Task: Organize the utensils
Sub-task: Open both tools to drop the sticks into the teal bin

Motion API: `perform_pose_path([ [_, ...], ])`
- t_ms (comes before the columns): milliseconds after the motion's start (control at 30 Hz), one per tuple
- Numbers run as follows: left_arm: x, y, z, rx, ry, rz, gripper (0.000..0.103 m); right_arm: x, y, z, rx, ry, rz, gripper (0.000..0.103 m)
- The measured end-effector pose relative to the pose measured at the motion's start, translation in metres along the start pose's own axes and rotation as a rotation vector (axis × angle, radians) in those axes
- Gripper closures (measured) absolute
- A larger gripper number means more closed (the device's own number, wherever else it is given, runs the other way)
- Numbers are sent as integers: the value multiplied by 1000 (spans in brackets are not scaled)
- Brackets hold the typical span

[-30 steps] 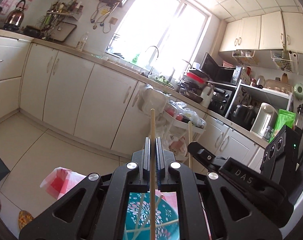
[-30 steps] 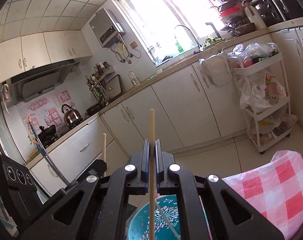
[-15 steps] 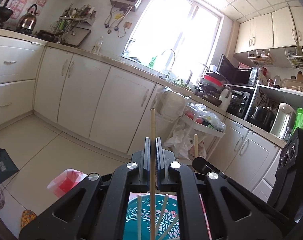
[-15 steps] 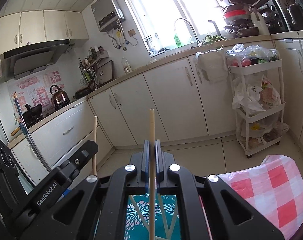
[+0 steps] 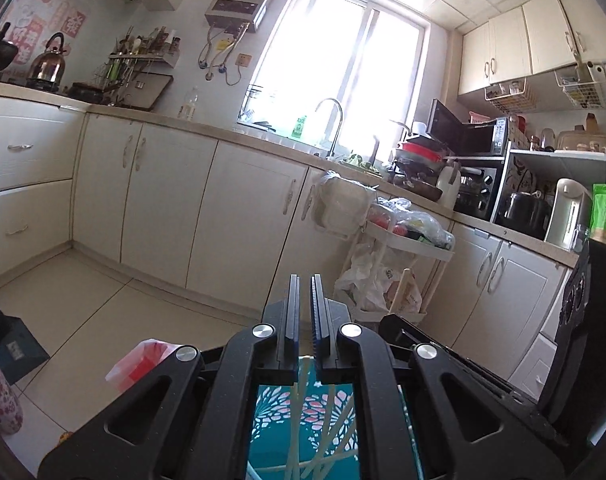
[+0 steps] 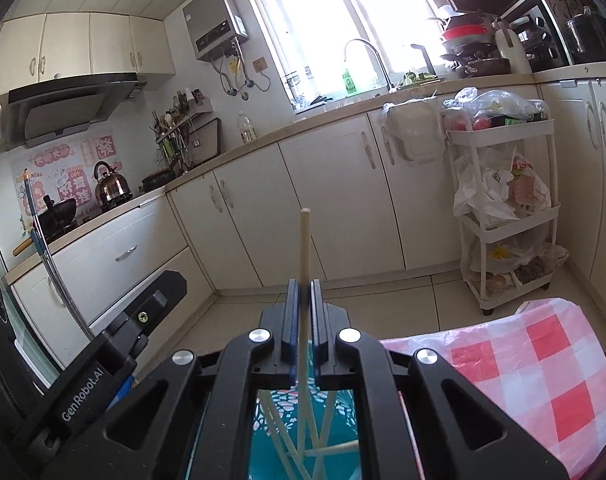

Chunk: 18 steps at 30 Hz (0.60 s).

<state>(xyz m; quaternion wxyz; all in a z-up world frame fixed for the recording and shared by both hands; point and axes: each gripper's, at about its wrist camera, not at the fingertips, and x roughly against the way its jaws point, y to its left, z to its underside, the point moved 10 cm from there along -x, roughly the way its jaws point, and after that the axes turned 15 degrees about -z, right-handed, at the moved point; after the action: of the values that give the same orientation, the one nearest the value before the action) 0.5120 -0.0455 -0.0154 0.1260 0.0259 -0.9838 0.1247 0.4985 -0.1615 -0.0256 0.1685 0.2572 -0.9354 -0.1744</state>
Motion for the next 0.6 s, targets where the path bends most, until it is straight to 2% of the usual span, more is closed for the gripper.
perform_pose_path([
  [67, 4, 2, 7, -9, 28, -3, 95, 8, 0, 5, -14, 6, -7, 96],
  [133, 9, 7, 13, -12, 56, -11, 86, 23, -1, 9, -41, -1, -10, 84],
  [200, 20, 14, 19, -19, 70, -32, 61, 40, -3, 14, -65, -6, -10, 75],
  [267, 33, 22, 25, -28, 70, -60, 50, 58, -4, 22, -86, 3, -8, 68],
  [300, 39, 24, 29, -35, 74, -63, 49, 67, -4, 28, -95, 10, -2, 58],
  [333, 46, 26, 33, -48, 83, -66, 48, 74, -4, 34, -98, 19, 3, 54],
  [467, 72, 31, 51, -87, 126, -92, 36, 99, 1, 68, -115, 92, 28, 49],
  [600, 95, 35, 64, -113, 165, -117, 26, 121, 7, 105, -145, 170, 55, 39],
])
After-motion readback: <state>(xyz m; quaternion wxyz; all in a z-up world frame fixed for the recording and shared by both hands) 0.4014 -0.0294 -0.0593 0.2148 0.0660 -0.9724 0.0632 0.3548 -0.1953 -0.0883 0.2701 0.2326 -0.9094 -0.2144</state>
